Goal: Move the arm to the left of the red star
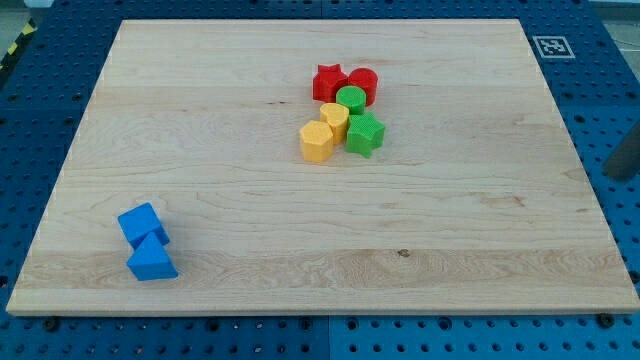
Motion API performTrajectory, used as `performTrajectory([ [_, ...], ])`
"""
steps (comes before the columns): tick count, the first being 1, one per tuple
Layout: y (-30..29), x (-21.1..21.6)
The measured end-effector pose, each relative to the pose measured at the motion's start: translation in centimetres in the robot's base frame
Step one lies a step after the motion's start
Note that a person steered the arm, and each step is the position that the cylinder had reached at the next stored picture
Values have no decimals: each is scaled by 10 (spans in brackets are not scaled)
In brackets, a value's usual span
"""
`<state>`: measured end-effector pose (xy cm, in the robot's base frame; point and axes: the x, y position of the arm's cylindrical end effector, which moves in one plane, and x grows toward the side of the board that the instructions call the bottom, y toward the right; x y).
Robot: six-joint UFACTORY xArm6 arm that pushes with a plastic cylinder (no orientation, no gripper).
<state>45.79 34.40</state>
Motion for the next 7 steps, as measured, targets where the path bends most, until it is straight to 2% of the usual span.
performTrajectory([
  [1,-5,-53],
  [3,-64,-92],
  [4,-106,-164],
  [5,-196,-212],
  [7,-396,-205],
])
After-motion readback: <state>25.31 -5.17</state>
